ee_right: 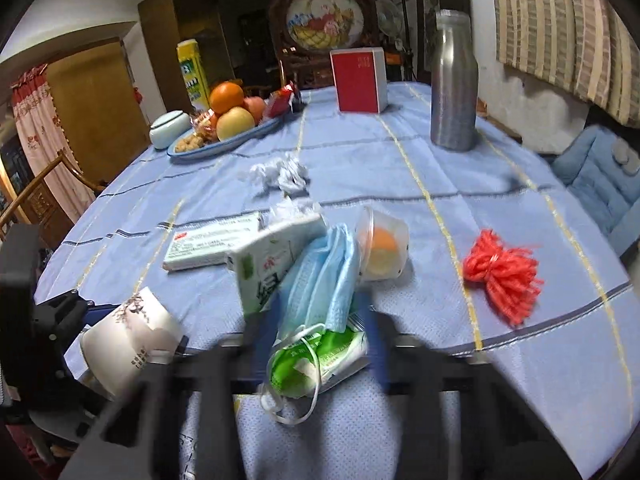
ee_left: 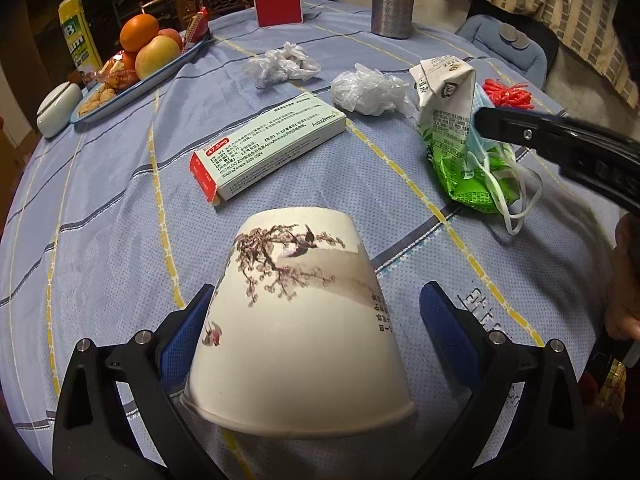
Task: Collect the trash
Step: 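Grasp the upside-down white paper cup with the left tool while the right tool grasps the blue face mask, then carry the cup and mask to the red wastebasket and open both tools over it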
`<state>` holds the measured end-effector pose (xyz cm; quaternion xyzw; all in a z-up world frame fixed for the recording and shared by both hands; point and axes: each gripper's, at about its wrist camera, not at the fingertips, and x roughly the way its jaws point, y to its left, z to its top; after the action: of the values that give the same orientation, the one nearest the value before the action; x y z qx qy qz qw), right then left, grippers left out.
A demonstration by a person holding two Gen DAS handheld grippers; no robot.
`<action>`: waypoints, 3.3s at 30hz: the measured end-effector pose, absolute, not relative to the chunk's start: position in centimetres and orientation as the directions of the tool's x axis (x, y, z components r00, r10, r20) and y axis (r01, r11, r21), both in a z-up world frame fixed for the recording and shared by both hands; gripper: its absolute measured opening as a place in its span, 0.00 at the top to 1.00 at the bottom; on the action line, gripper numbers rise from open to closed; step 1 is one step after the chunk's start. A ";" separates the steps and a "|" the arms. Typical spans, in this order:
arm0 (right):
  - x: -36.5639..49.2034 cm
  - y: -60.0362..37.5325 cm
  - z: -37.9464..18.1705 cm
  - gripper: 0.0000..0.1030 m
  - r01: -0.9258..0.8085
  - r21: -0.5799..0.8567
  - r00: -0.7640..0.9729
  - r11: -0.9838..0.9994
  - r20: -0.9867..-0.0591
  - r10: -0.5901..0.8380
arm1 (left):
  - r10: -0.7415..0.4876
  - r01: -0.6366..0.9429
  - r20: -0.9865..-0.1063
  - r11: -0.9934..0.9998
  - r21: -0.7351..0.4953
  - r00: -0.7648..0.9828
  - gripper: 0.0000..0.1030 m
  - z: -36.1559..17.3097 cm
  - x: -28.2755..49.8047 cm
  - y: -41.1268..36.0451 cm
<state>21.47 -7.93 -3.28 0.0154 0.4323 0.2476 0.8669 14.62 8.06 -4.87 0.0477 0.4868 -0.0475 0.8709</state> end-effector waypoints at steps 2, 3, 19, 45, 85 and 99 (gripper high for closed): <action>20.6 -9.1 -2.2 0.97 -0.402 0.272 0.543 0.874 -0.697 0.467 | -0.042 0.128 -0.852 0.991 0.030 0.521 0.06 -4.8 14.6 8.1; 19.8 -9.8 -1.1 0.97 -0.402 0.278 0.574 0.872 -0.666 0.477 | -0.047 0.126 -0.852 0.992 0.023 0.522 0.06 -4.8 14.6 8.2; 15.0 -18.0 0.2 0.97 -0.292 0.358 0.641 0.887 -0.614 0.460 | -0.121 0.094 -0.844 0.992 -0.084 0.522 0.07 -4.5 14.9 9.7; 11.7 -22.9 2.4 0.96 -0.257 0.400 0.700 0.880 -0.551 0.455 | -0.177 0.122 -0.673 0.984 -0.128 0.718 0.28 2.3 9.3 8.1; 2.0 -48.0 -7.9 0.36 0.395 0.230 0.668 0.889 -0.736 -0.106 | -0.474 0.675 -0.758 0.735 -0.060 0.448 0.27 0.2 10.2 -21.3; 0.6 -52.6 -8.3 0.36 0.468 0.302 0.674 0.830 -0.730 -0.114 | -0.492 0.842 -0.834 0.536 -0.062 0.252 0.19 -3.9 10.1 -36.2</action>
<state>0.62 -52.56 -8.31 0.2403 0.3686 -0.1650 0.8827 10.14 -36.23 -3.89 0.2042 0.4287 -0.4363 0.7642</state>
